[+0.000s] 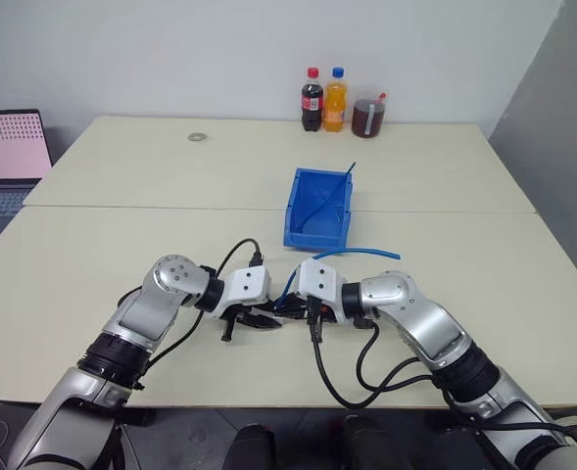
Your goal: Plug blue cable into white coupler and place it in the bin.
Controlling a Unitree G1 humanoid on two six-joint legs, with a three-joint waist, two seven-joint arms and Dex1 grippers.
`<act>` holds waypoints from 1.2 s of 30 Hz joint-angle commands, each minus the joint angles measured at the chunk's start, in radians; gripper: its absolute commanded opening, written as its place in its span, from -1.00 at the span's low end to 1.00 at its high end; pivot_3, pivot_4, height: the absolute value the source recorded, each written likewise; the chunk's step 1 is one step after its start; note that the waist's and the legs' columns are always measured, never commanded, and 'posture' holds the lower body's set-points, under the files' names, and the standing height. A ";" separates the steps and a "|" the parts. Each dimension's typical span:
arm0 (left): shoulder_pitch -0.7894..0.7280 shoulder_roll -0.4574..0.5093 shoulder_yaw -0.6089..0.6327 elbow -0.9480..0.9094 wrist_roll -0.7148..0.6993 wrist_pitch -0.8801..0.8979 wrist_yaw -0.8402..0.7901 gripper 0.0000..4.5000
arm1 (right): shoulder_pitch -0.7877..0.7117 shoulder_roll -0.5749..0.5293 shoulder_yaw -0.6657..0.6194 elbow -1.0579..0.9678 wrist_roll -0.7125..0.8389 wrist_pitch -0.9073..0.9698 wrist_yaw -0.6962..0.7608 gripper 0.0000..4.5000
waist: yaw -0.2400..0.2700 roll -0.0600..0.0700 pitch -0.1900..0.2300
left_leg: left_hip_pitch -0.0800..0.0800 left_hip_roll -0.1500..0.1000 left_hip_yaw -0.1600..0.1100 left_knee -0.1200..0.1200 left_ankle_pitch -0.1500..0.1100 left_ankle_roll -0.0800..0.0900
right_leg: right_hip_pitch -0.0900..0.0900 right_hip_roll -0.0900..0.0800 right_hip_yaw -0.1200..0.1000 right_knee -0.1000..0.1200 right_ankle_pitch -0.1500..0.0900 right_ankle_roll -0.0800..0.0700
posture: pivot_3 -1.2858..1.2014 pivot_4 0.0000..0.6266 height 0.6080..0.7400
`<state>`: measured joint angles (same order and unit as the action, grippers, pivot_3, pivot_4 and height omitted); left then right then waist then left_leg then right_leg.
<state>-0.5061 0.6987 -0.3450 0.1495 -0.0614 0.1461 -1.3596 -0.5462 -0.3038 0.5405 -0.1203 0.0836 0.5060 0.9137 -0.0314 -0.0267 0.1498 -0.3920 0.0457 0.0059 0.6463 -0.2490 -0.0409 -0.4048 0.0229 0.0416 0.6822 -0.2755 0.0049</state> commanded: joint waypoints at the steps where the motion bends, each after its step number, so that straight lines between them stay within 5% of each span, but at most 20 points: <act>1: 0.015 -0.020 -0.020 -0.016 0.008 -0.006 0.004 -0.65 | 0.034 0.020 0.125 0.048 -0.016 0.086 0.044 -0.96 | 0.000 0.000 -0.002 | 0.000 0.000 0.000 0.000 0.000 0.000 | 0.000 0.000 0.000 0.000 0.000 0.000 | 0.03 -0.52 1.00; 36: 0.057 -0.016 0.005 -0.032 0.022 -0.008 0.014 -0.65 | 0.040 0.129 0.147 0.190 -0.079 0.084 0.053 -0.96 | -0.015 0.002 -0.014 | 0.028 0.003 0.000 -0.012 -0.003 0.004 | 0.019 0.004 0.003 0.000 -0.007 -0.010 | 0.03 -0.52 1.00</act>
<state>-0.4473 0.7047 -0.3096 0.1490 -0.0418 0.1442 -1.3452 -0.5477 -0.1914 0.5540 -0.0290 0.0146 0.5213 0.9169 -0.0467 -0.0251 0.1356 -0.3634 0.0483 0.0060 0.6331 -0.2519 -0.0365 -0.3860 0.0273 0.0447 0.6821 -0.2823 -0.0052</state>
